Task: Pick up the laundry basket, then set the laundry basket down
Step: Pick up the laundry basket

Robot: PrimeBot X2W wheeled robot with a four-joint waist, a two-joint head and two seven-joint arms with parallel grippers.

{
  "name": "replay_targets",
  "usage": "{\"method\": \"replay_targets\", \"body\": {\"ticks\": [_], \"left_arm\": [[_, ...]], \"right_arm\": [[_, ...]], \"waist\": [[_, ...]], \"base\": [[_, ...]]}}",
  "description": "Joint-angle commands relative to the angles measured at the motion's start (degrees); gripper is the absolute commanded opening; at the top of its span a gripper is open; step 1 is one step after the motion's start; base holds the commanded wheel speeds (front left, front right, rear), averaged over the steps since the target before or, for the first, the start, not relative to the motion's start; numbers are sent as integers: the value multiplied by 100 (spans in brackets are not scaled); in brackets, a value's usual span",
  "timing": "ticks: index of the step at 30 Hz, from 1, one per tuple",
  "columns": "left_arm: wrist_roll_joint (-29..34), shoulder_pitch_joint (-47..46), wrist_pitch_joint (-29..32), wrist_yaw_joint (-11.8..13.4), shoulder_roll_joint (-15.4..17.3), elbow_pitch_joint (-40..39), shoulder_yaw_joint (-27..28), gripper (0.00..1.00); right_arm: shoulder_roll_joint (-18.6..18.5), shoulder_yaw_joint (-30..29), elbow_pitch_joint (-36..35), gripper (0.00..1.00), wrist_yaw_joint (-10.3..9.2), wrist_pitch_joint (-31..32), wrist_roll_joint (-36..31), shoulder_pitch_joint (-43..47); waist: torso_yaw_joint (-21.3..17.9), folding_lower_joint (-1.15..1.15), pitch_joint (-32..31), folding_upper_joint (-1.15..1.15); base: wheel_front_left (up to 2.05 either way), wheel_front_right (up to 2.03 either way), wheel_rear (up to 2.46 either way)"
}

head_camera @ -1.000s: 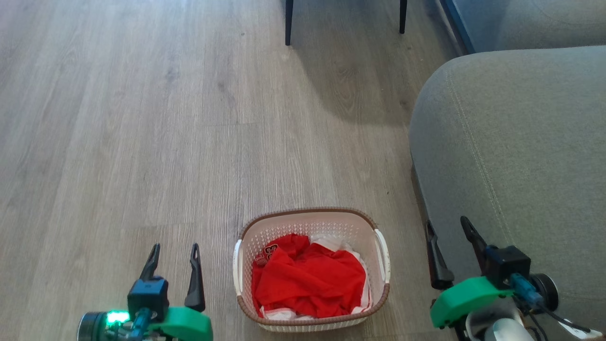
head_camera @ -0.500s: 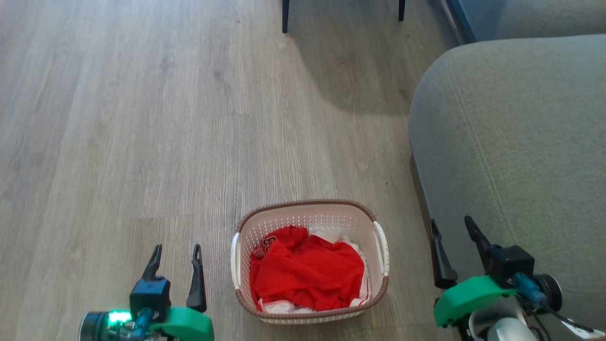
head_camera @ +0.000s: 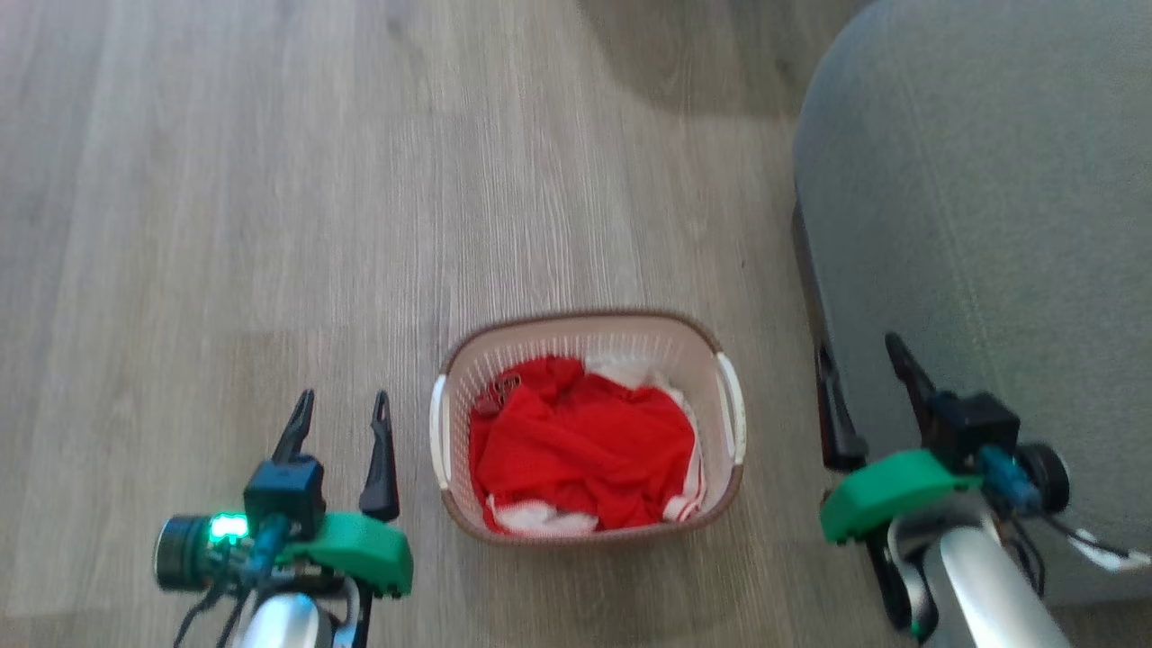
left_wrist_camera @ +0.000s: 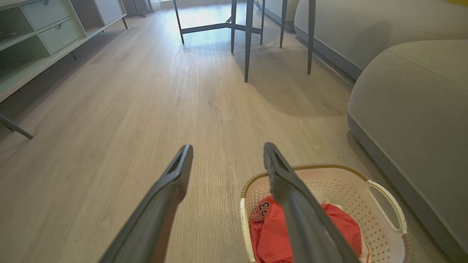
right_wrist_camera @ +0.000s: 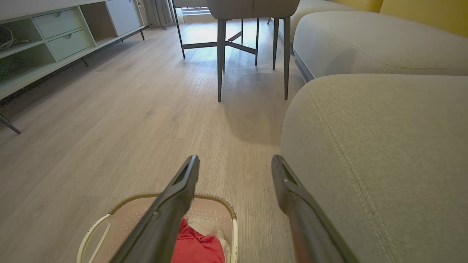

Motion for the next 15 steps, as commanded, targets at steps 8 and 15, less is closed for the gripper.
{"method": "replay_targets", "body": {"ticks": [8, 15], "left_arm": [[-151, -1035, -55, -179, -23, 365, 230, 100], [-205, -1804, -55, -269, -29, 975, 212, 100]], "right_arm": [[-55, 171, 251, 100, -9, -69, -88, -1077], [-55, 109, 887, 100, -9, -69, -91, -1721]], "waist": [[6, 0, 1458, 0], [109, 0, 2267, 0]], "base": [[0, 0, 0], [0, 0, 0]]}}
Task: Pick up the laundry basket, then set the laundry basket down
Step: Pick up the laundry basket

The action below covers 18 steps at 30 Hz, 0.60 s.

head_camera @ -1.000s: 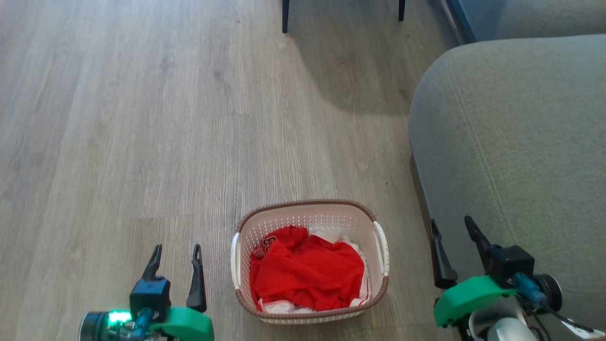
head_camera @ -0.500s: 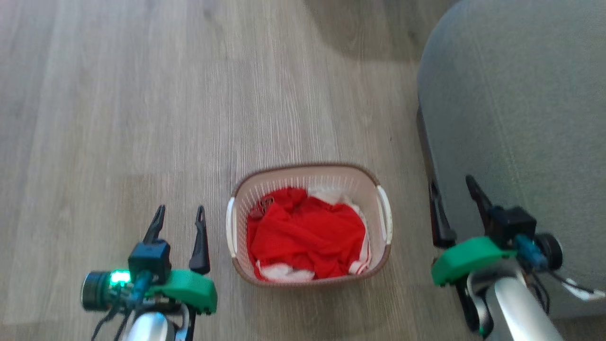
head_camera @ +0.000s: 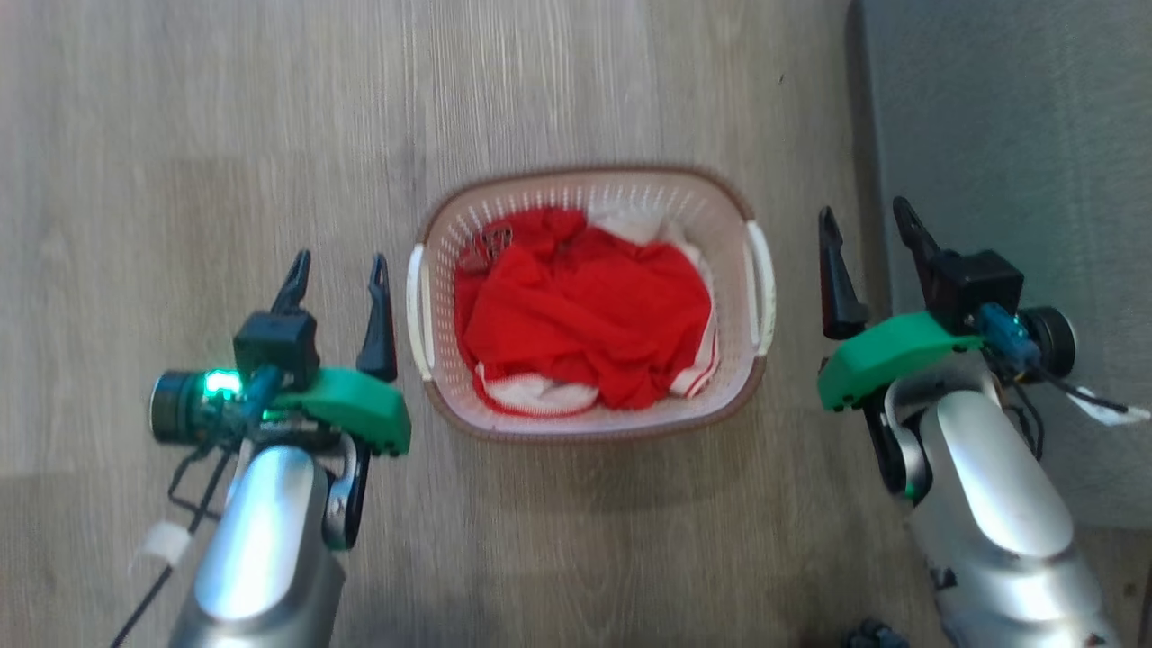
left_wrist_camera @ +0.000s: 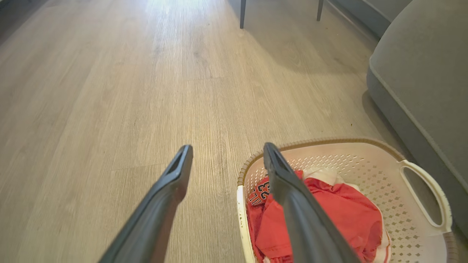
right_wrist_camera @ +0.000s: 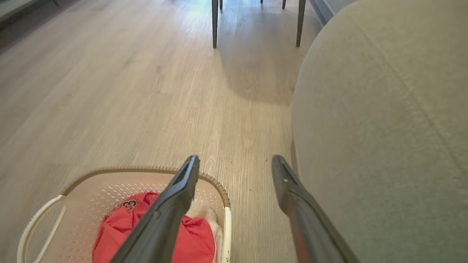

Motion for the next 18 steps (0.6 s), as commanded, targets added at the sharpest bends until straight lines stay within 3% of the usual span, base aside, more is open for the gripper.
{"method": "replay_targets", "body": {"ticks": [1, 18], "left_arm": [[-84, -119, -46, -25, 40, -46, 165, 100], [-685, -1510, -46, -101, 38, 1588, -805, 100]], "right_arm": [[-21, 111, -65, 100, -9, -61, -59, -69], [-21, 74, 865, 100, -9, -61, -284, -940]], "waist": [[86, -2, 454, 0], [255, -2, 1870, 0]], "base": [[0, 0, 0], [0, 0, 0]]}}
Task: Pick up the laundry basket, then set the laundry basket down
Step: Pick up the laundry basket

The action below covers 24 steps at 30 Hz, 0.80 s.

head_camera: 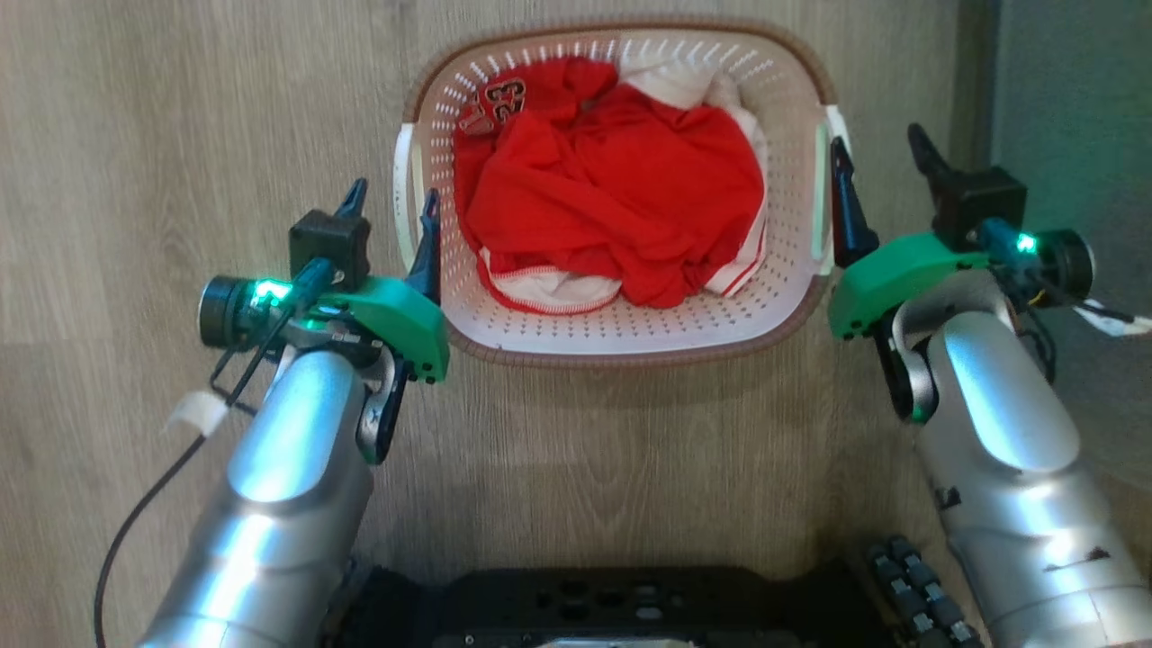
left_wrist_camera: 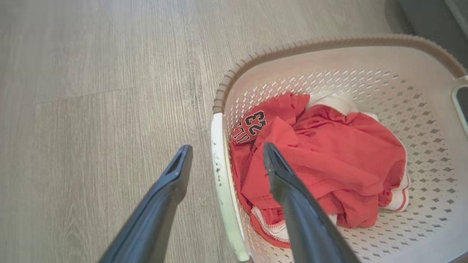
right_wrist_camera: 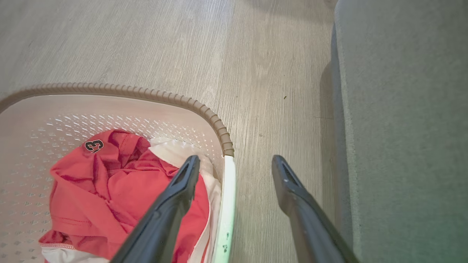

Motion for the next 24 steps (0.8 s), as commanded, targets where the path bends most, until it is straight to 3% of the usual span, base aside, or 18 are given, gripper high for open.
{"method": "replay_targets", "body": {"ticks": [1, 11, 24], "left_arm": [[-45, 1, -46, -16, 105, 30, 72, 100], [-260, -575, -46, 46, 105, 846, -206, 100], [-488, -1042, -46, 32, 105, 1280, -539, 100]], "right_arm": [[52, 83, -69, 100, -9, -60, -51, 81], [52, 128, 250, 100, -9, -60, 108, -248], [52, 383, 1010, 100, -9, -60, 419, -646]], "waist": [[38, -1, 201, 0], [110, -1, 678, 0], [166, -1, 991, 0]], "base": [[0, 0, 0], [0, 0, 0], [0, 0, 0]]}}
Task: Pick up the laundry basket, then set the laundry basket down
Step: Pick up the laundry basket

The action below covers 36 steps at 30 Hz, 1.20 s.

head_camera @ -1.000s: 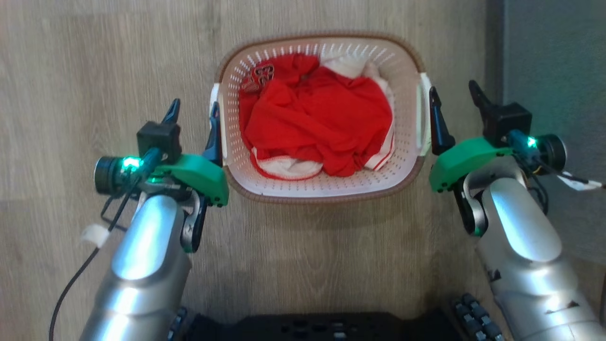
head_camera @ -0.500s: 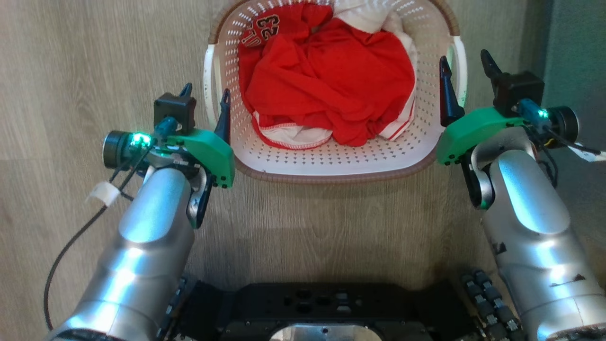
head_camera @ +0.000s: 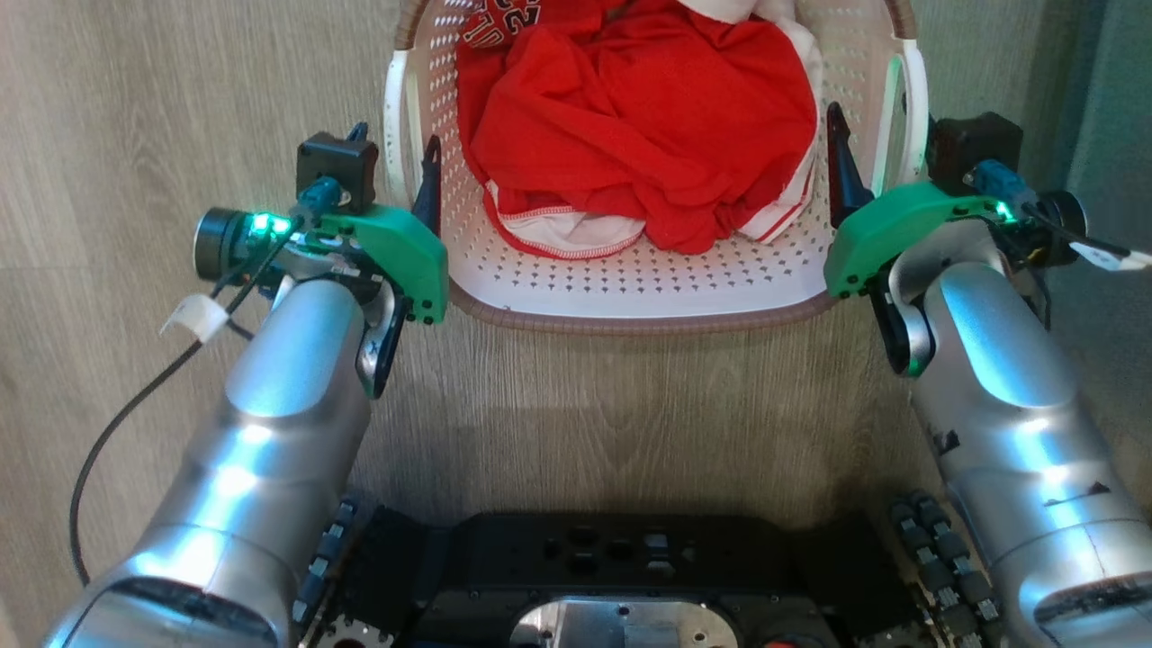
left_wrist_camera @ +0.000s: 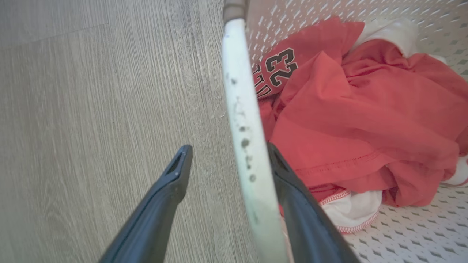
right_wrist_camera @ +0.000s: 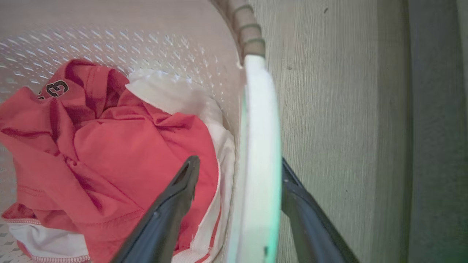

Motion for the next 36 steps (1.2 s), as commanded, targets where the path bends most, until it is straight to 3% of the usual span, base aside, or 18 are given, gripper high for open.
{"method": "replay_targets", "body": {"ticks": [1, 7, 8, 10, 11, 12, 13, 15, 16, 17, 36], "left_arm": [[-37, 101, -45, 27, 124, 1, 40, 100], [-218, -63, -45, 10, 124, 208, -159, 100], [-255, -87, -45, 12, 124, 243, -189, 100], [-317, -129, -45, 19, 124, 293, -255, 96], [-344, -149, -45, 25, 124, 312, -288, 89], [-370, -167, -45, 25, 124, 334, -325, 75], [-397, -183, -45, 23, 124, 361, -367, 47], [-440, -215, -45, 22, 124, 419, -465, 22], [-467, -226, -45, 31, 124, 438, -504, 6], [-497, -234, -45, 45, 124, 452, -538, 0], [-1159, -6, -45, 190, 124, 629, -1117, 0]], "right_arm": [[85, 150, -32, 100, -9, -60, 39, 163], [85, 197, 66, 100, -9, -60, 80, 88], [85, 199, 85, 92, -9, -60, 83, 79], [85, 209, 121, 58, -9, -60, 95, 62], [85, 218, 140, 48, -9, -60, 103, 52], [85, 226, 162, 44, -9, -60, 113, 40], [85, 234, 194, 40, -9, -60, 128, 28], [85, 264, 278, 17, -9, -60, 163, -4], [85, 283, 316, 0, -9, -60, 186, -20], [85, 300, 360, 0, -9, -60, 215, -34], [85, 663, 1169, 0, -9, -60, 724, -72]], "waist": [[-5, 0, 49, 0], [-16, 0, 124, 0], [-18, 0, 129, 0], [-21, 0, 133, 0], [-24, 0, 135, 0], [-26, 0, 137, 0], [-27, 0, 138, 0], [-31, 0, 134, 0], [-33, 0, 131, 0], [-34, 0, 125, 0], [-86, 0, -554, 0]], "base": [[0, 0, 0], [0, 0, 0], [0, 0, 0], [0, 0, 0], [0, 0, 0], [0, 0, 0], [0, 0, 0], [0, 0, 0], [0, 0, 0], [0, 0, 0], [0, 0, 0]]}}
